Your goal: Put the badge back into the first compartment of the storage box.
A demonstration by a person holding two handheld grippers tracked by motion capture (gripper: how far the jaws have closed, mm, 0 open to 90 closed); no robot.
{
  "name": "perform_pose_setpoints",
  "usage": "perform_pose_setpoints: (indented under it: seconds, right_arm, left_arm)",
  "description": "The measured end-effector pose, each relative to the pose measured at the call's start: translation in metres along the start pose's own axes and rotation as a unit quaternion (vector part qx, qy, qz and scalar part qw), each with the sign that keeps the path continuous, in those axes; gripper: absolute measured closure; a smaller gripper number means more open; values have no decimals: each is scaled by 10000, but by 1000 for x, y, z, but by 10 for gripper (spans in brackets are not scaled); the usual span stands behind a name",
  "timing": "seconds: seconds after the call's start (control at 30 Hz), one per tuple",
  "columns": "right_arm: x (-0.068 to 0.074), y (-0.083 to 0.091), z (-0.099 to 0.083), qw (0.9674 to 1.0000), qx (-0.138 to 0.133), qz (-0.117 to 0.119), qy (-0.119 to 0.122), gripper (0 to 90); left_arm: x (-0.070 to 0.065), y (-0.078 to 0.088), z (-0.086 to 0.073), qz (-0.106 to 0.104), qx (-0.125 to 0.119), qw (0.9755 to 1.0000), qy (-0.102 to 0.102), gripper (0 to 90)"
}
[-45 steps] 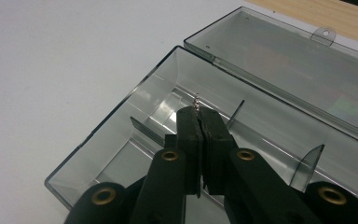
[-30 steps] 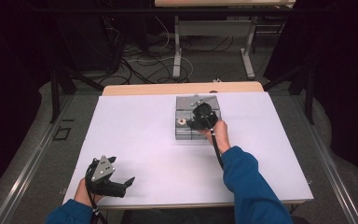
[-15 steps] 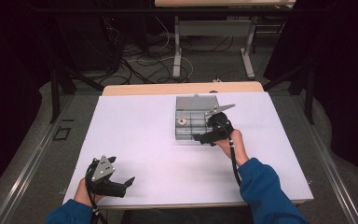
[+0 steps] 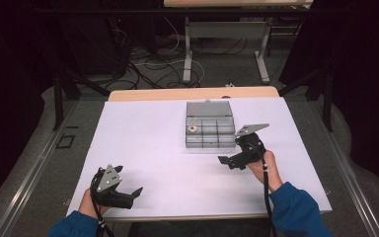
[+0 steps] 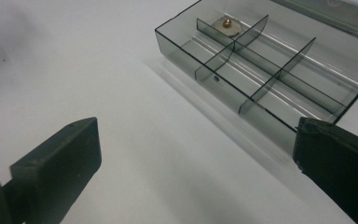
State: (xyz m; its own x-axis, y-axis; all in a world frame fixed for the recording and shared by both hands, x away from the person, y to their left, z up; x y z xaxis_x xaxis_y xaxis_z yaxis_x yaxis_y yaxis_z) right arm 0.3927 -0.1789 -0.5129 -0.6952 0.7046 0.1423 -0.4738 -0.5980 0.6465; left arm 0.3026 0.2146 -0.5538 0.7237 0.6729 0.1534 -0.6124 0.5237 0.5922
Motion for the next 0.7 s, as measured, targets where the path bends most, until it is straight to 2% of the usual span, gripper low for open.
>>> perform_pose_setpoints:
  seconds: [0.07,0.3,0.7]
  right_arm:
    - [1,5,-4,10000,71,-2,40,1]
    - [4,20,-18,9999,66,-55,118,0]
    - [2,33,-47,9997,69,-220,46,0]
  left_arm:
    - [0,0,0,-4,21,10000,-22,5]
    - [0,0,0,-5,3,10000,7,5]
    - [0,0,0,-6,12,10000,3,5]
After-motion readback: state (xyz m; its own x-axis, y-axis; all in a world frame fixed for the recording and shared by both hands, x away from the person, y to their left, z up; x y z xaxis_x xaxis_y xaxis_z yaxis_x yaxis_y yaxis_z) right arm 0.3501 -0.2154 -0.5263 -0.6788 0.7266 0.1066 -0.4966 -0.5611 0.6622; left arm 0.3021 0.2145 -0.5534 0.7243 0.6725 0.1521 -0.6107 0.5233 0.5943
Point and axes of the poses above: each handheld gripper's, and its own axes: y roughly backward along the jaws, z roughly out of its top, x roughly to its left, the point moved 4 cm from there along -y, roughly forward along the jaws, and after that the axes turned 3 degrees about -y, right-handed, at the moved point
